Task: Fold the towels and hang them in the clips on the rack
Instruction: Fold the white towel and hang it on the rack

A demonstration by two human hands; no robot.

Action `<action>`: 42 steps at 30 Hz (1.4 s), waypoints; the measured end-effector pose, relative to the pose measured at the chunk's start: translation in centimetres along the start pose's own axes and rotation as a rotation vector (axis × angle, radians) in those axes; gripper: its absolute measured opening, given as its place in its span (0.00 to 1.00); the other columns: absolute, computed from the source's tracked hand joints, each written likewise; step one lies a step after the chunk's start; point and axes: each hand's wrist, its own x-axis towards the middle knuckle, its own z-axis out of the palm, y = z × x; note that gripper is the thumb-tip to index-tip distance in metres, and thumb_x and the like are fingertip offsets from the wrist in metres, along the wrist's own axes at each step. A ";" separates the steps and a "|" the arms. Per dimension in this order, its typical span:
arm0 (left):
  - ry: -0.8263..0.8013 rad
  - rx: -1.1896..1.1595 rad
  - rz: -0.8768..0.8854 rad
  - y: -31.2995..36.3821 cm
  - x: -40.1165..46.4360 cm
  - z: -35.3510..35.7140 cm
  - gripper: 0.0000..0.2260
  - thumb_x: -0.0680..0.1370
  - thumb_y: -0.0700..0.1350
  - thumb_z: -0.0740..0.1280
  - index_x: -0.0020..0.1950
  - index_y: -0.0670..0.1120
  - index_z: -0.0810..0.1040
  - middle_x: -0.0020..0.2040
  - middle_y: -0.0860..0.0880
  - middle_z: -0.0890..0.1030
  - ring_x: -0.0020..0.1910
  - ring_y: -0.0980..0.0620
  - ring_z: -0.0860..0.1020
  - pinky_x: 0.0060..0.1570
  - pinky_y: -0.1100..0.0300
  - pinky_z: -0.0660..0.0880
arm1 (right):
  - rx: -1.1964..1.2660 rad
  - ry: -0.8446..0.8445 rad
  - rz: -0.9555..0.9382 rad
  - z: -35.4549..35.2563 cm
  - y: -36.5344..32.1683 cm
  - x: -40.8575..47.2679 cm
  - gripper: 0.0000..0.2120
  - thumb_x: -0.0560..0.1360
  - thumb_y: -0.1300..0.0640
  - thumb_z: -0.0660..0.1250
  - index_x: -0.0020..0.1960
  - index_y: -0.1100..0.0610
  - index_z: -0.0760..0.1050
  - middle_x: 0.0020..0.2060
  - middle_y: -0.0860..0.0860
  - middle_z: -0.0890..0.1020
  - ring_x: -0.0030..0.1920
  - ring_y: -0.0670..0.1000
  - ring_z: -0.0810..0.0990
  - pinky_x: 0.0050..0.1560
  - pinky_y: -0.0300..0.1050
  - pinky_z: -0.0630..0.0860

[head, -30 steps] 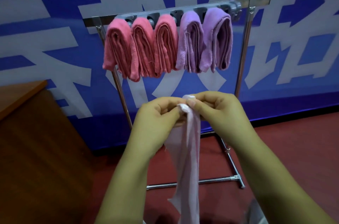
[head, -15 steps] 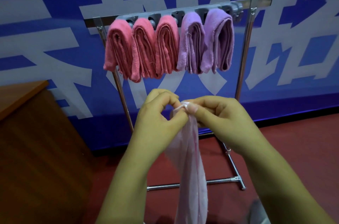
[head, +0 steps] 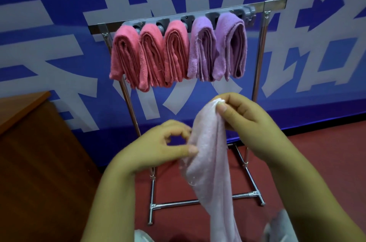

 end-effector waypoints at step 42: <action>0.781 -0.506 -0.199 -2.3 3.3 -1.9 0.15 0.75 0.32 0.62 0.45 0.50 0.83 0.45 0.48 0.83 0.42 0.52 0.78 0.42 0.59 0.76 | 0.156 0.124 0.482 -1.7 2.6 6.8 0.07 0.77 0.62 0.65 0.40 0.62 0.74 0.25 0.49 0.79 0.28 0.45 0.79 0.37 0.42 0.80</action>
